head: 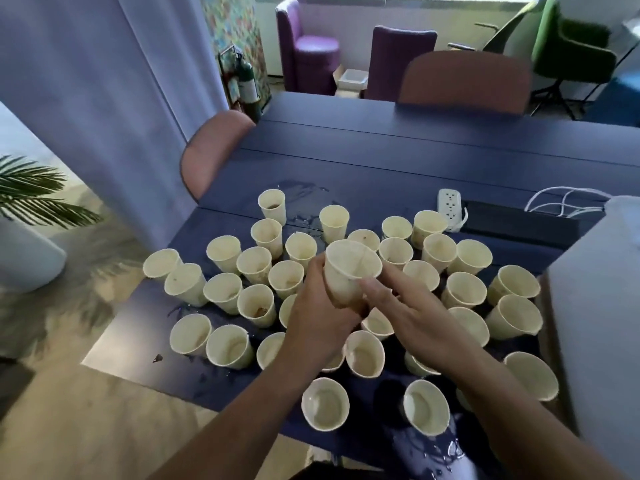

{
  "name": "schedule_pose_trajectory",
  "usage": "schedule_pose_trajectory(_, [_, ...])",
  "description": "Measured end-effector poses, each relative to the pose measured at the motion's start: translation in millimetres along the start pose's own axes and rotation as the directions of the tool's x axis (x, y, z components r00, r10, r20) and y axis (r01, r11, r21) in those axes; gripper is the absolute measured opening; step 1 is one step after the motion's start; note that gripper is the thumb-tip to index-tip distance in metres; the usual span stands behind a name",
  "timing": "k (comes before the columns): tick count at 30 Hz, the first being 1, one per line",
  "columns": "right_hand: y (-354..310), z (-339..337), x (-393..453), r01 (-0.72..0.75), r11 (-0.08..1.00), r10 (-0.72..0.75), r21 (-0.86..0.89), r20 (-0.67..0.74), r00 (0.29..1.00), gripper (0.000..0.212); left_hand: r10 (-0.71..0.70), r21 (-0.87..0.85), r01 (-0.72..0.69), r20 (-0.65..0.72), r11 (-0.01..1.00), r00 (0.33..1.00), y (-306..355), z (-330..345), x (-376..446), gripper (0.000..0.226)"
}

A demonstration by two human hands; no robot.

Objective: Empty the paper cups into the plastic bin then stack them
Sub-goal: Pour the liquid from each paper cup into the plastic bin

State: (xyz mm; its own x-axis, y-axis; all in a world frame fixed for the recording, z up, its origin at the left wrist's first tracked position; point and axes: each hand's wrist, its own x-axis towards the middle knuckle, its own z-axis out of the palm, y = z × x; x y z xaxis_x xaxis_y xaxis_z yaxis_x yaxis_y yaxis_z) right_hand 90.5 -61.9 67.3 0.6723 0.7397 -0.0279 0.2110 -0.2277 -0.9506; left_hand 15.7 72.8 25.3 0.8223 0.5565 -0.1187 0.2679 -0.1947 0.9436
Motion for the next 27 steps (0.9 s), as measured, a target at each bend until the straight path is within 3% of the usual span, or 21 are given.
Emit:
schedule_pose_trajectory(5, [3.2, -10.1, -5.1, -0.026, 0.997, 0.023, -0.078, -0.038, 0.999, 0.034, 0.023, 0.034, -0.022, -0.025, 0.999, 0.999, 1.7, 13.7, -8.0, 0.060])
schedule_pose_trajectory(9, [0.4, -31.2, -1.7, -0.058, 0.994, 0.057, -0.091, -0.019, 0.998, 0.047, 0.082, 0.114, -0.069, -0.121, 0.991, 0.989, 3.8, 29.8, -12.5, 0.067])
schedule_pose_trajectory(15, [1.9, -45.6, 27.7, -0.083, 0.956, 0.073, -0.282, -0.044, 0.996, 0.033, 0.127, 0.232, -0.077, -0.209, 0.970, 0.970, 12.0, 30.8, -13.7, 0.083])
schedule_pose_trajectory(19, [1.6, -34.2, 55.8, -0.097, 0.953, 0.077, -0.287, -0.082, 0.994, 0.025, 0.035, 0.284, 0.016, -0.171, 0.959, 0.985, -9.1, -5.7, -11.3, 0.095])
schedule_pose_trajectory(22, [1.1, -23.1, 92.9, -0.113, 0.957, 0.069, -0.266, -0.170, 0.983, 0.024, -0.043, 0.254, 0.097, -0.208, 0.962, 0.977, -23.4, -52.1, 9.3, 0.085])
schedule_pose_trajectory(27, [7.8, 5.4, 170.6, -0.135, 0.942, 0.051, -0.307, -0.268, 0.962, 0.023, -0.044, 0.240, 0.119, -0.297, 0.964, 0.954, -39.8, -134.1, 59.8, 0.059])
